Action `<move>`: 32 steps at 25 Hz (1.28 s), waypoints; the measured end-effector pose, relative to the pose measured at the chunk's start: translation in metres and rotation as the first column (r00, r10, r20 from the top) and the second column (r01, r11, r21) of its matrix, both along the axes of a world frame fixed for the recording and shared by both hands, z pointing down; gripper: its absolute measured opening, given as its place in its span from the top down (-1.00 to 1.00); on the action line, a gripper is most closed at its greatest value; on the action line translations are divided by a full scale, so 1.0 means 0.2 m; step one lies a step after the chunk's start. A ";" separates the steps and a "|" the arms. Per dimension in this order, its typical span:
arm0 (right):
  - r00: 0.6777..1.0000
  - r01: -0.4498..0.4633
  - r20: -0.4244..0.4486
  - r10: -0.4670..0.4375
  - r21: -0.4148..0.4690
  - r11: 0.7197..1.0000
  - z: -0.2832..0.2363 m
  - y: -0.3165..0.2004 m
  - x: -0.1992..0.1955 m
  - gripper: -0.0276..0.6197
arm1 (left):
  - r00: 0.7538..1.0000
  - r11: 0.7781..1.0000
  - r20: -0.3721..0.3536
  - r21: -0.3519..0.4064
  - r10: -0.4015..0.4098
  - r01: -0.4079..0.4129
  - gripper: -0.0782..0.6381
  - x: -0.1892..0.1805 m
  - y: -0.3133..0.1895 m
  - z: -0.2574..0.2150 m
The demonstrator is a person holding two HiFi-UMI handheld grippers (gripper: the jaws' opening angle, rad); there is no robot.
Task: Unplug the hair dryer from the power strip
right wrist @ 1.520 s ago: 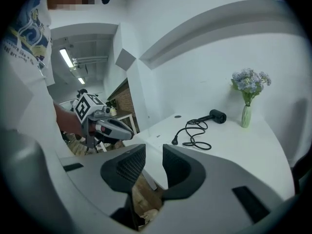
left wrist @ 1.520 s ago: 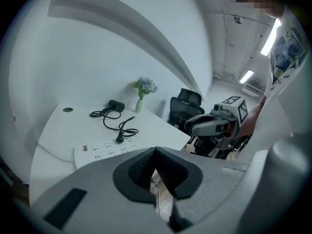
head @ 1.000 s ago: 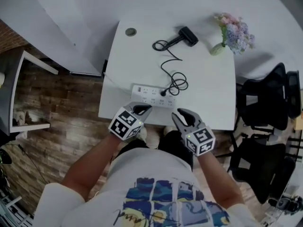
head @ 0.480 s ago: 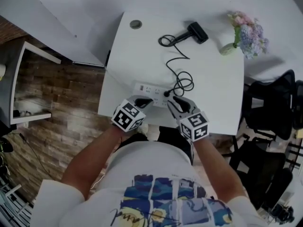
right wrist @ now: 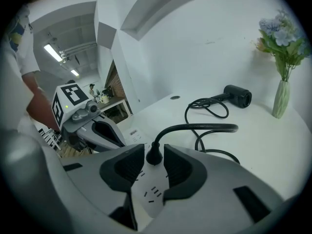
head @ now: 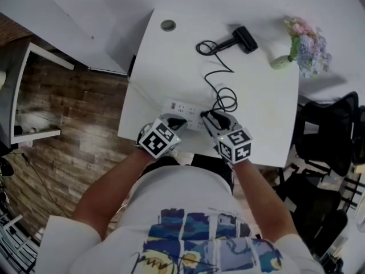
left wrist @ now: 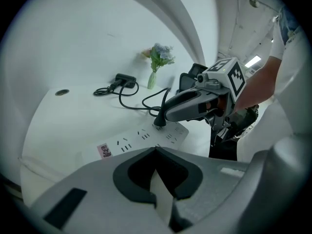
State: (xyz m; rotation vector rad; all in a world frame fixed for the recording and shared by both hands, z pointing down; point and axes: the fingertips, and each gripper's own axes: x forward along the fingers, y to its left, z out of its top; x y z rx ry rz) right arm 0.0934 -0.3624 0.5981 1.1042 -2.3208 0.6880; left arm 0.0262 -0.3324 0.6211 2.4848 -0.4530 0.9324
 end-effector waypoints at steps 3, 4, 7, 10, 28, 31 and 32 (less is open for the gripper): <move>1.000 0.015 -0.001 -0.015 -0.002 1.000 0.02 -0.02 -0.02 0.53 | 1.000 1.000 0.014 -0.007 -0.006 0.006 0.78 0.00 0.00 0.01; 1.000 0.016 -0.001 -0.016 -0.004 1.000 0.02 -0.03 -0.02 0.53 | 1.000 1.000 0.014 -0.015 -0.011 0.012 0.78 0.00 0.00 0.02; 1.000 0.021 -0.003 -0.021 -0.011 1.000 0.04 -0.04 -0.03 0.54 | 1.000 0.998 0.014 -0.049 -0.025 0.025 0.78 -0.01 -0.01 0.02; 0.999 0.034 -0.006 -0.034 -0.015 0.999 0.04 -0.04 -0.04 0.57 | 0.999 0.997 0.015 -0.070 -0.032 0.033 0.78 -0.01 -0.01 0.02; 1.000 0.017 -0.025 -0.016 0.005 1.000 0.02 -0.05 -0.07 0.68 | 1.000 0.998 0.018 -0.052 -0.021 0.022 0.78 -0.02 0.00 0.02; 0.999 0.010 -0.037 -0.009 0.021 1.000 0.02 -0.05 -0.06 0.70 | 1.000 0.999 0.020 -0.048 -0.016 0.017 0.78 -0.02 -0.01 0.02; 0.999 0.008 -0.041 -0.007 0.026 1.000 0.01 -0.04 -0.07 0.70 | 1.000 0.999 0.022 -0.047 -0.014 0.015 0.78 -0.02 0.00 0.03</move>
